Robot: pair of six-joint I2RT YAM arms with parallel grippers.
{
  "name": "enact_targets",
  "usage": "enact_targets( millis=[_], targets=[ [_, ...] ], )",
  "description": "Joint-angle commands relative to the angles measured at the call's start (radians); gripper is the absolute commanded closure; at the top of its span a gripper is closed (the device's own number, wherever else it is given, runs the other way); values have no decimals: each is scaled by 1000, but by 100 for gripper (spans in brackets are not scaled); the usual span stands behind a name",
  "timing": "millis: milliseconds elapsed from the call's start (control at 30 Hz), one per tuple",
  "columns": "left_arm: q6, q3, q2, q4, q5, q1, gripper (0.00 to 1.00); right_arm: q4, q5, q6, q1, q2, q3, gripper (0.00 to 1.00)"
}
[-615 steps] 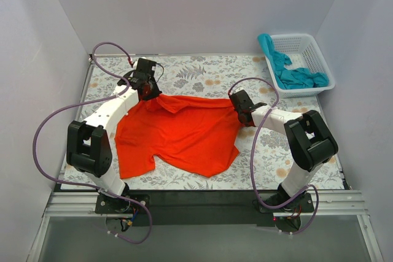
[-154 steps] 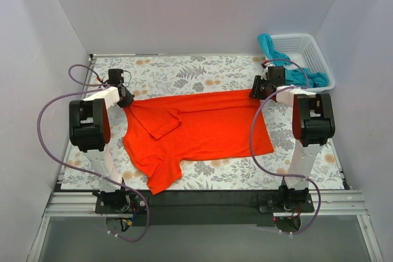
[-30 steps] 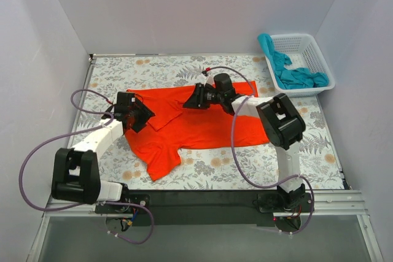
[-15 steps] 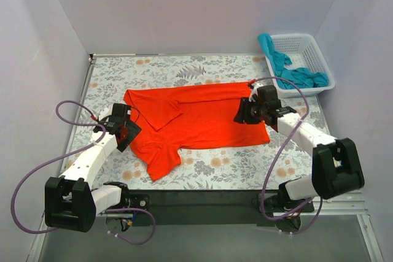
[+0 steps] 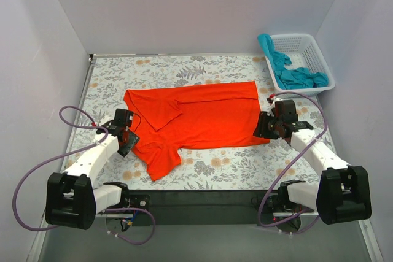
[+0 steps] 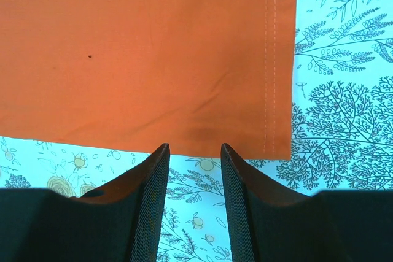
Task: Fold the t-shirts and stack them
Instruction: Fold the tshirt
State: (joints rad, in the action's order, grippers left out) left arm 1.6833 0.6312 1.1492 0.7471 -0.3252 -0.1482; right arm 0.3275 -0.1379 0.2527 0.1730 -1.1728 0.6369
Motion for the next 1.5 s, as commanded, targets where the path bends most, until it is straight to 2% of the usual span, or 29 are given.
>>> enact_targets(
  millis=[0, 367, 433, 500, 600, 633, 767, 1467],
  targets=[
    [3, -14, 0, -40, -55, 1, 57, 8, -3, -16, -12, 19, -19, 55],
    [-37, -39, 102, -86, -61, 4, 59, 13, 24, -9, -38, 35, -52, 56],
    [-30, -37, 121, -60, -66, 4, 62, 30, 67, -3, -41, 41, -54, 56],
    [-30, -31, 127, -32, -86, 4, 67, 47, 122, 6, -46, 47, -55, 56],
    [-40, -19, 124, -19, -104, 4, 80, 54, 175, 16, -59, 53, -62, 56],
    [-46, -16, 124, -17, -107, 4, 88, 56, 179, 20, -67, 53, -62, 56],
    [-57, -11, 138, -14, -104, 6, 100, 53, 188, 31, -79, 44, -60, 56],
    [-59, -16, 110, -18, -97, 6, 100, -22, 147, 134, -113, -90, -60, 56]
  ],
)
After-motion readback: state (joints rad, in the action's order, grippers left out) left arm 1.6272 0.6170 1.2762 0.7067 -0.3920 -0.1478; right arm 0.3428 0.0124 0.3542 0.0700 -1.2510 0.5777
